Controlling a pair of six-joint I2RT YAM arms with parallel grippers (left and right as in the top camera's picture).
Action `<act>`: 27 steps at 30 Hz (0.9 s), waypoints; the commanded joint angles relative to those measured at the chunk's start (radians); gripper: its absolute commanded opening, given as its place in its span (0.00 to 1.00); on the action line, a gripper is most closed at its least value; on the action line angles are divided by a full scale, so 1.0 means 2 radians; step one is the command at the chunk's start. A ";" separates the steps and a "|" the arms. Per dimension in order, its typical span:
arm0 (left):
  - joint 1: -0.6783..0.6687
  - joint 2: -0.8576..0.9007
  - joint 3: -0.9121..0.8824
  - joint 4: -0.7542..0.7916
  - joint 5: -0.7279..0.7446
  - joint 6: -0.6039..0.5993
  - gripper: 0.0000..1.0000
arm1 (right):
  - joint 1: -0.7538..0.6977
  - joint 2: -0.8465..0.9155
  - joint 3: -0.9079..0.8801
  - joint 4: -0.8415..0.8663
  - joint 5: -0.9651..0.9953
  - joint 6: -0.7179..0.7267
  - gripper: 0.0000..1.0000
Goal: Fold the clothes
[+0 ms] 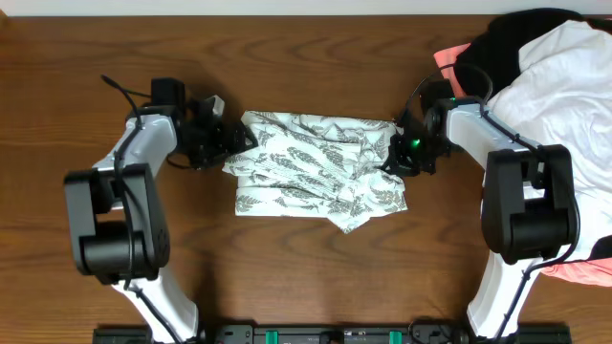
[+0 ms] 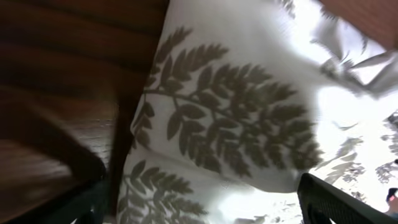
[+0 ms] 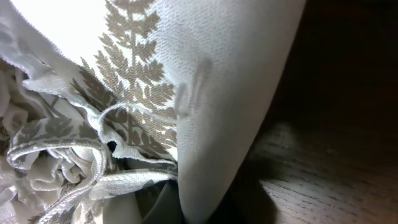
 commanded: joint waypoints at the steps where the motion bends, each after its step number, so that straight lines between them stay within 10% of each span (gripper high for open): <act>1: -0.002 0.031 -0.005 -0.009 0.017 0.014 0.96 | 0.003 0.013 -0.005 -0.003 0.003 -0.009 0.01; 5: -0.008 0.049 -0.005 -0.029 0.048 0.014 0.92 | 0.003 0.013 -0.005 -0.002 0.003 -0.009 0.01; 9: -0.014 0.047 -0.005 -0.029 0.110 0.014 0.68 | 0.003 0.013 -0.005 -0.002 0.003 -0.009 0.01; 13: -0.011 0.045 -0.005 -0.033 0.116 0.014 0.06 | 0.003 0.013 -0.005 -0.004 0.003 -0.009 0.01; 27: 0.033 0.016 -0.005 -0.065 0.070 0.014 0.06 | 0.014 -0.083 0.049 -0.007 0.010 -0.033 0.01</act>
